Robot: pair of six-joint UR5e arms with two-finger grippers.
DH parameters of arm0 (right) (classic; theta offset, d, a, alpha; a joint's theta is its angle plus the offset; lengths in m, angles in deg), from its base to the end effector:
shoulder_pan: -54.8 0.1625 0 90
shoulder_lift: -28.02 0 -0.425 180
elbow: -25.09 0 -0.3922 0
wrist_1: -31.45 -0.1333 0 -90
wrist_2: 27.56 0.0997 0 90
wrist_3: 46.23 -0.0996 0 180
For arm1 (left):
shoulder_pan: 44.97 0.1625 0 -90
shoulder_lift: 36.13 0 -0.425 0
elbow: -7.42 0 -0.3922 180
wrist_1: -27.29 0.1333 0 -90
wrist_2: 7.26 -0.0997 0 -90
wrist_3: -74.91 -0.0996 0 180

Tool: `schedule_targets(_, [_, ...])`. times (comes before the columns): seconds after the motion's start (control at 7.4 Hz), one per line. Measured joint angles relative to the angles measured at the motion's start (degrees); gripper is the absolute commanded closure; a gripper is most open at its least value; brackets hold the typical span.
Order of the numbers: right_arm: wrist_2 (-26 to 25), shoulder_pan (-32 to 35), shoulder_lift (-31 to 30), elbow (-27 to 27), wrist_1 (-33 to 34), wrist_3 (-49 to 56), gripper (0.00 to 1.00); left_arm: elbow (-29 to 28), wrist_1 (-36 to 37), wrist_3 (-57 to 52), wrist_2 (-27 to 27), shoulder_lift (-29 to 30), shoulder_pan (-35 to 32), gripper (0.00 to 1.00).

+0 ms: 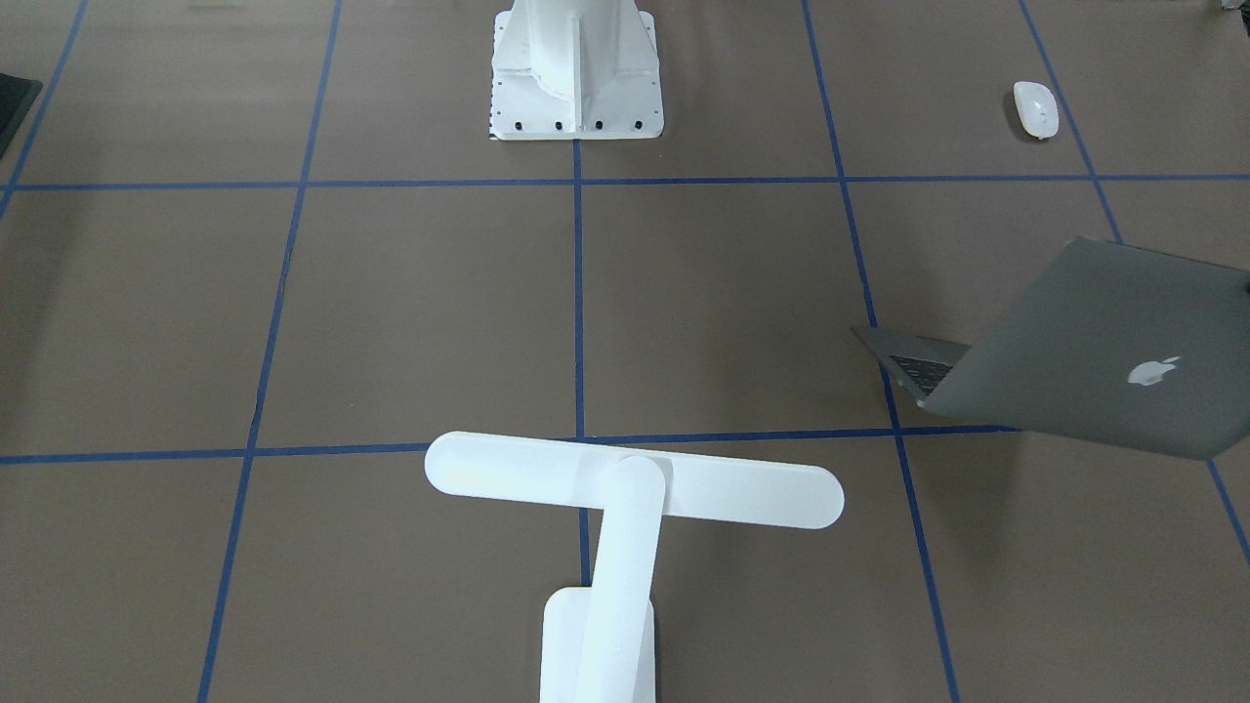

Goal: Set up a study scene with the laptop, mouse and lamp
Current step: 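Move the held laptop across the table toward the white lamp with the left gripper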

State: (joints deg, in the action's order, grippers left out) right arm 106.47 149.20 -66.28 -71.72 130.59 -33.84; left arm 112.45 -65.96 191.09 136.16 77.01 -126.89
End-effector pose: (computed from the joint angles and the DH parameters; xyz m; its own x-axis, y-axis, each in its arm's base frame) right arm 0.0985 -0.4445 0.6518 0.7105 -0.0805 0.6991 0.0781 0.9963 0.0354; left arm 0.0301 -0.5910 0.2895 -0.1328 -0.9353 -0.3280 0.5090 0.2196 -0.8323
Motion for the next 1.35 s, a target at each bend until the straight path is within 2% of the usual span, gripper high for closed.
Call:
schedule_targets(0.54, [0.0,0.0,0.1,-0.04,0.0,0.0,0.0,0.15,-0.09,17.65,-12.6,10.54,14.01,1.0])
schedule_targets(1.35, [0.01,0.0,0.08,0.11,0.0,0.0,0.0,3.98,0.39,36.25,-30.61,16.26,30.72,1.0])
